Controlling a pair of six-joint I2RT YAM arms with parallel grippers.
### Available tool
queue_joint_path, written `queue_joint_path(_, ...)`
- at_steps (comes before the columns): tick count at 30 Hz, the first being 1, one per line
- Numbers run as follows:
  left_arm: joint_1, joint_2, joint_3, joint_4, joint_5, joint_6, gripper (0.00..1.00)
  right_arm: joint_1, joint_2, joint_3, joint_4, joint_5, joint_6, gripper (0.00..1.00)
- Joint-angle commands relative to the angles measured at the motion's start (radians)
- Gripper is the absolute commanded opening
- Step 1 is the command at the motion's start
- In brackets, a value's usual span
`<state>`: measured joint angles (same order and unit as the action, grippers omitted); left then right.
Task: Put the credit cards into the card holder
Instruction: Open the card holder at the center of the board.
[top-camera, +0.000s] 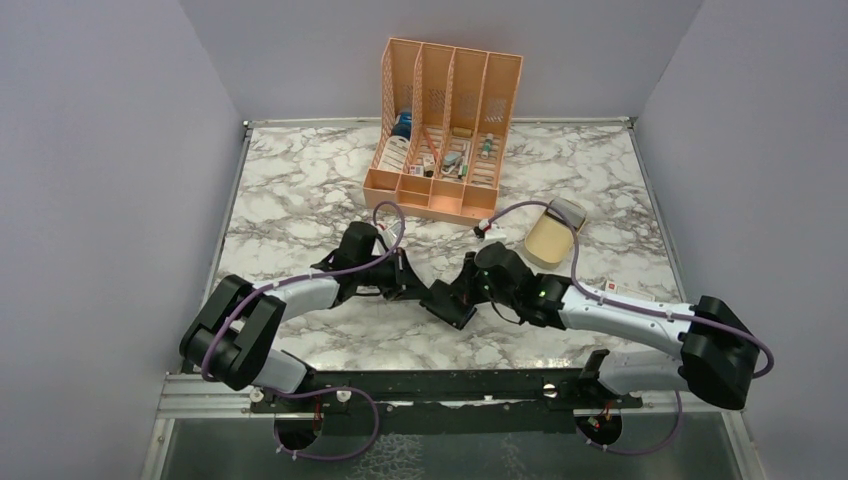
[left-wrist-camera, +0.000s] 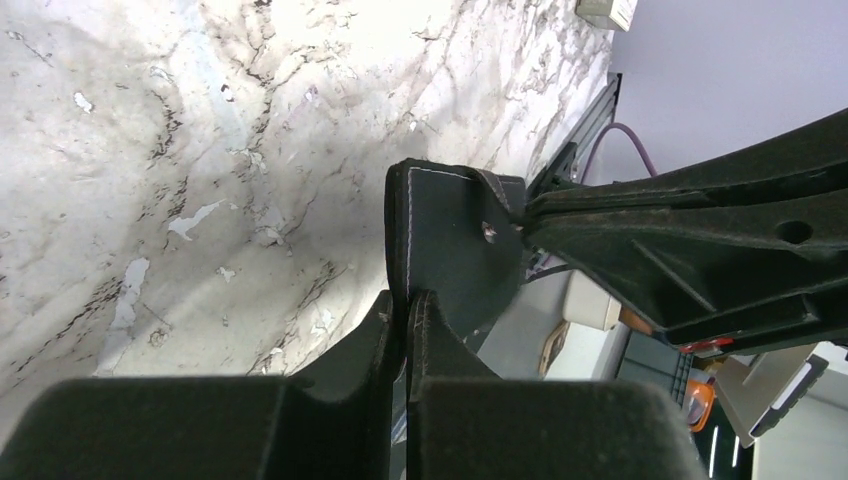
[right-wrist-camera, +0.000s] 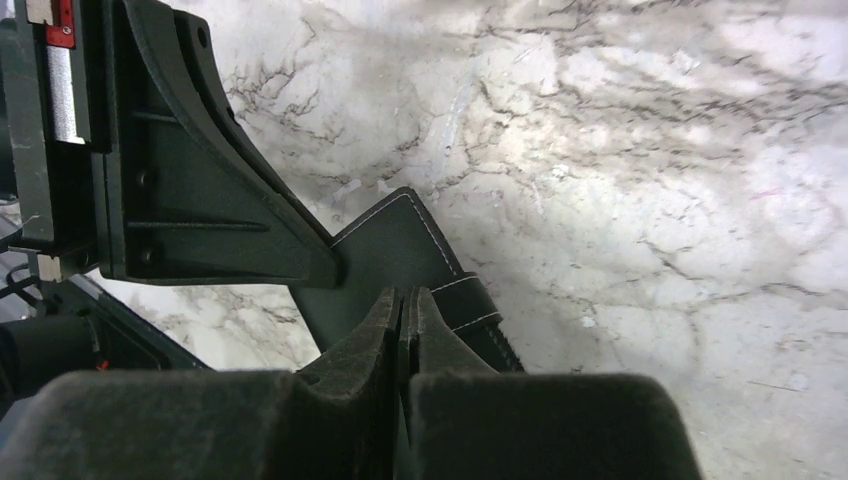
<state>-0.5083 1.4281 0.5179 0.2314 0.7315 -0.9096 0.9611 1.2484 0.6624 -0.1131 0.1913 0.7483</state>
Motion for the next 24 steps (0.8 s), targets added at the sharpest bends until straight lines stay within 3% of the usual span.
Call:
queue_joint_path(1,-0.002,0.016,0.018,-0.038,0.013,0.057,0.0,0.0,-0.06,0.013,-0.035,0.089,-0.037,0.01)
queue_joint_path(9,-0.002,0.036,0.031,-0.069,0.018,0.1,0.0,-0.001,-0.069,0.015,-0.056,0.106,-0.063,0.01)
queue_joint_path(10,-0.002,0.042,0.041,-0.09,0.004,0.111,0.03,-0.001,-0.064,0.018,-0.06,0.101,-0.065,0.01)
queue_joint_path(13,-0.002,0.055,0.098,-0.181,-0.051,0.15,0.33,-0.001,-0.064,0.023,-0.086,0.102,-0.063,0.01)
queue_joint_path(14,-0.002,0.057,0.12,-0.219,-0.076,0.165,0.38,-0.001,-0.073,0.023,-0.092,0.1,-0.063,0.01)
queue_joint_path(20,-0.001,-0.001,0.242,-0.389,-0.243,0.236,0.57,-0.001,-0.15,0.03,-0.105,-0.022,-0.02,0.01)
queue_joint_path(24,-0.001,-0.06,0.258,-0.418,-0.281,0.238,0.61,-0.001,-0.202,-0.012,-0.043,-0.096,0.082,0.01)
